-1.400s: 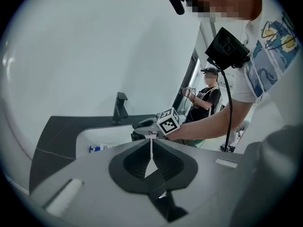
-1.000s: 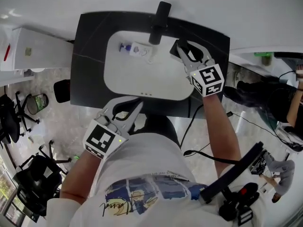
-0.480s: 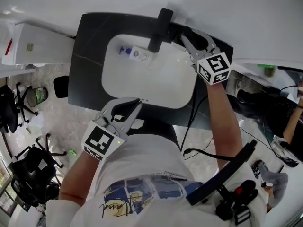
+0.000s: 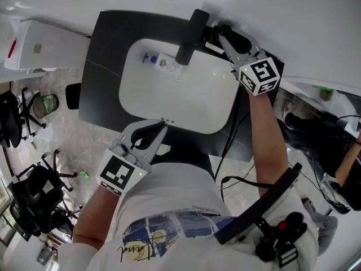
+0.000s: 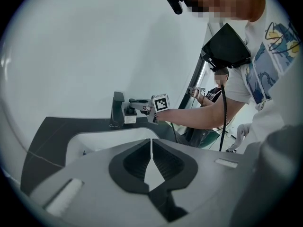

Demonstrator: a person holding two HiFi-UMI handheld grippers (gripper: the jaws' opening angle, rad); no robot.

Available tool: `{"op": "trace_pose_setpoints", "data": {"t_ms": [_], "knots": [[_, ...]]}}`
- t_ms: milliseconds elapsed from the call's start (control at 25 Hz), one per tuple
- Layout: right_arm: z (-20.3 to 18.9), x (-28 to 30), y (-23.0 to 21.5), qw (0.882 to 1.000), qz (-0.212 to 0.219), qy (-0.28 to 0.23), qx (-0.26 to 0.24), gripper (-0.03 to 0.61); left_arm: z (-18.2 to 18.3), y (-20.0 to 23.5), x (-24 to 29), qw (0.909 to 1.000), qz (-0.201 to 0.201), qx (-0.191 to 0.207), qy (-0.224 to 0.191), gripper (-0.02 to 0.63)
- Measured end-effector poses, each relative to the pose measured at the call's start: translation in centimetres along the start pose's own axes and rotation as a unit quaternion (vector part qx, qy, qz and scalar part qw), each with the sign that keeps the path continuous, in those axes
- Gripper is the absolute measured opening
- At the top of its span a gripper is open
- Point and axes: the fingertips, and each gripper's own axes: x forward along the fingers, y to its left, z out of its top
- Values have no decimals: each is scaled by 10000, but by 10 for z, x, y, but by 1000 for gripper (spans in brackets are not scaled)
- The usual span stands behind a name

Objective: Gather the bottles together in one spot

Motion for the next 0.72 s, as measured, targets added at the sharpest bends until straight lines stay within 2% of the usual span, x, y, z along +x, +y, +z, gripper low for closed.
{"op": "trace_pose_setpoints", "data": {"t_ms": [560, 720], "knots": [[-19, -5, -3, 9997, 164, -85, -163, 89, -1, -11, 9, 9996, -131, -46, 232, 17], [-28, -7, -2, 9998, 199, 32, -81, 174, -5, -12, 7, 9997, -90, -36, 204, 17]]}}
